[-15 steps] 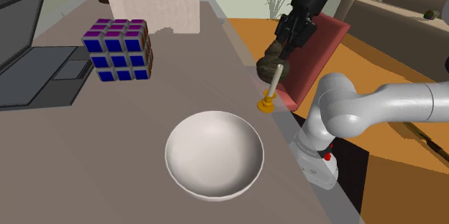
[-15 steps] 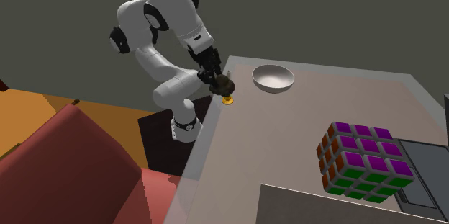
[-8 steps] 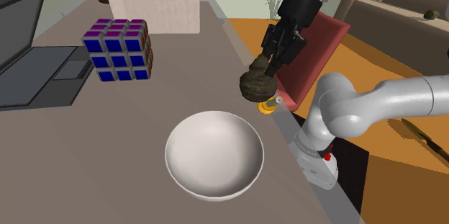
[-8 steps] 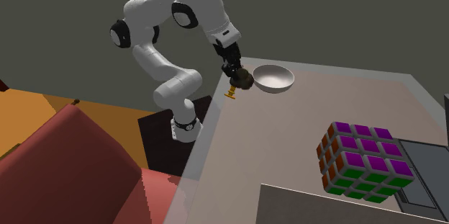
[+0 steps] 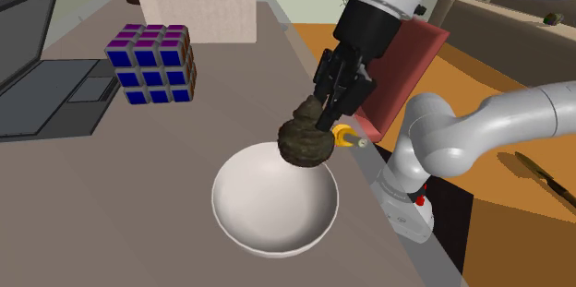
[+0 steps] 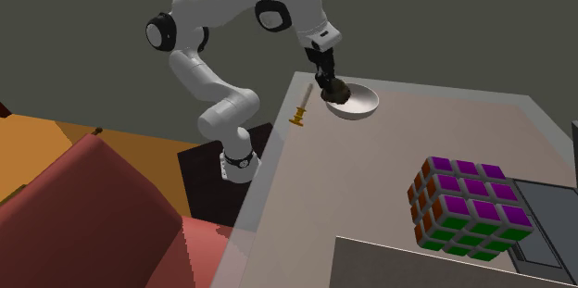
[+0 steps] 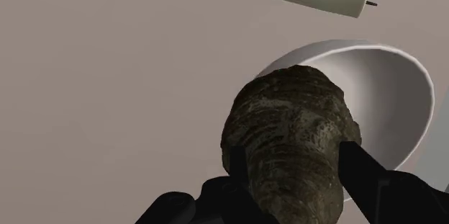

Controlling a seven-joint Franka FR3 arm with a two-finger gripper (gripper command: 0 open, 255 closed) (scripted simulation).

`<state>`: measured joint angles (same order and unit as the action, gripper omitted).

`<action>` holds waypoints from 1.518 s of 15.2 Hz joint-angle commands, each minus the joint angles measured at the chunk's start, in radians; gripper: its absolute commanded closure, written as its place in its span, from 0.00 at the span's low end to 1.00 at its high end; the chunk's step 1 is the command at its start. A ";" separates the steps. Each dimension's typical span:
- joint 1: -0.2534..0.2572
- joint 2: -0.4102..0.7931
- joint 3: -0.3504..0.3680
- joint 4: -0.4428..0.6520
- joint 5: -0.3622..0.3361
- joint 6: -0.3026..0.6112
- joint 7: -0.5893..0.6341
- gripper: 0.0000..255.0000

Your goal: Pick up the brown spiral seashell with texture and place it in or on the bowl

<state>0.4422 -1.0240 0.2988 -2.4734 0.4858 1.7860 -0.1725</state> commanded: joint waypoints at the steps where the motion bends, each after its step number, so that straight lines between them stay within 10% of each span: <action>1: -0.001 0.052 0.057 0.030 0.027 0.041 0.034 1.00; 22: 0.015 0.105 0.180 -0.067 0.106 0.216 0.052 1.00; 23: 0.016 0.104 0.180 -0.068 0.107 0.216 0.052 0.00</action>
<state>0.4568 -0.9201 0.4776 -2.5404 0.5917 2.0026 -0.1204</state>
